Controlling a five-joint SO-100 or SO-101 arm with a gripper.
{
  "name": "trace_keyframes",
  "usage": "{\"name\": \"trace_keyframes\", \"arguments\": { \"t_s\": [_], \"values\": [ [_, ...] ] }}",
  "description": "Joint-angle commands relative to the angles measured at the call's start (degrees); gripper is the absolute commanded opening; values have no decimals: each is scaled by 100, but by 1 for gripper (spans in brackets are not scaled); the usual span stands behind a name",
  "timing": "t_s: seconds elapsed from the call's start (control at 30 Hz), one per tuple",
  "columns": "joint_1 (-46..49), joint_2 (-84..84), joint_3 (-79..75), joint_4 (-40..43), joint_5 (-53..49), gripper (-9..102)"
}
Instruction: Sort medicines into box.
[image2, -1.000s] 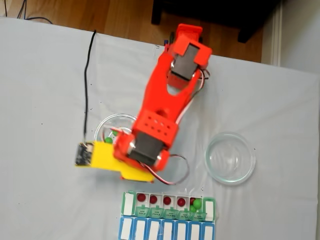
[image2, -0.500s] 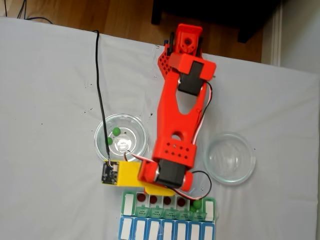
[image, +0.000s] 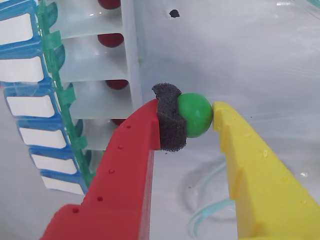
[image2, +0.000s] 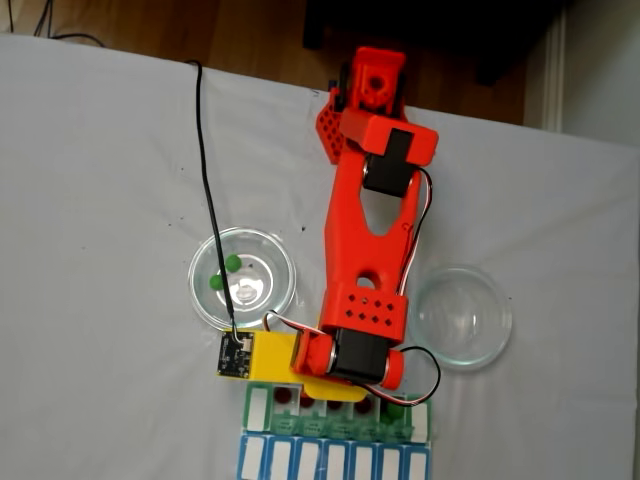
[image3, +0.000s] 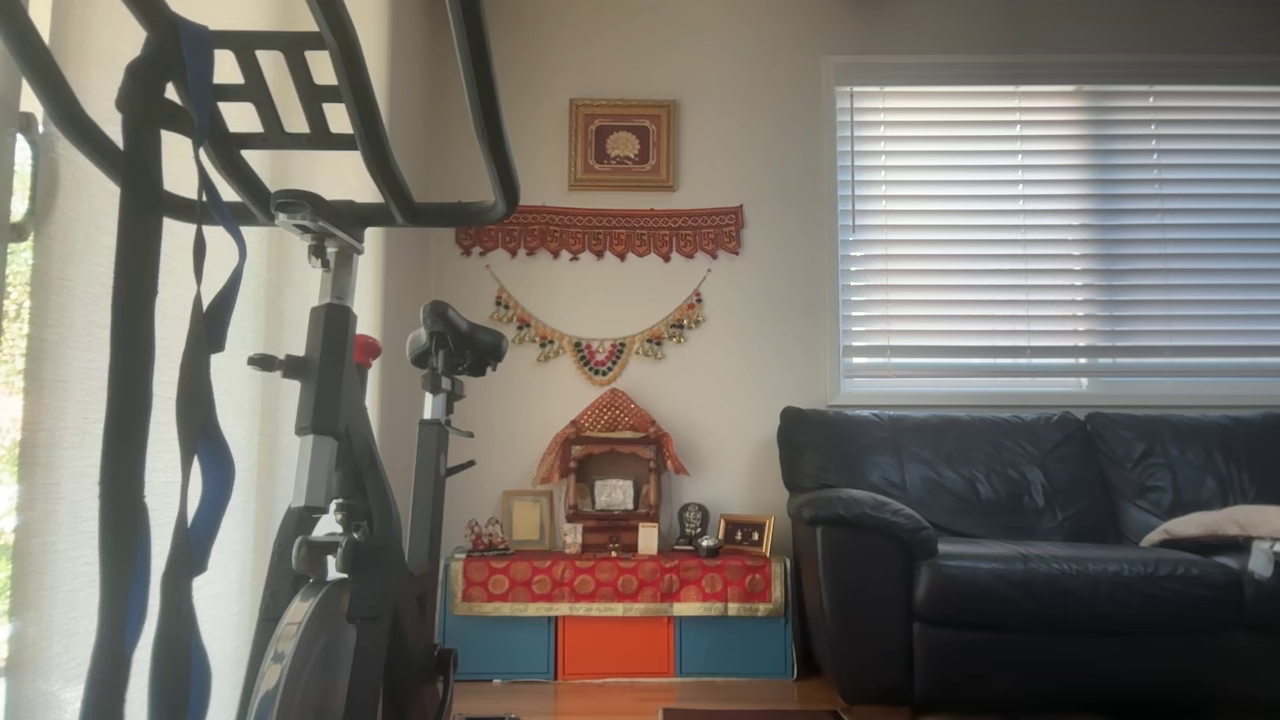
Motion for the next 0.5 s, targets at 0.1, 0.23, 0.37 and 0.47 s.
{"name": "trace_keyframes", "arguments": {
  "t_s": [0.1, 0.23, 0.37, 0.47],
  "values": [
    [-176, -167, -765, -53, 53, 1],
    [-220, -325, -844, -193, 53, 1],
    [-325, -404, -853, -360, 141, 1],
    [-396, -510, -958, -343, 185, 1]
  ]
}}
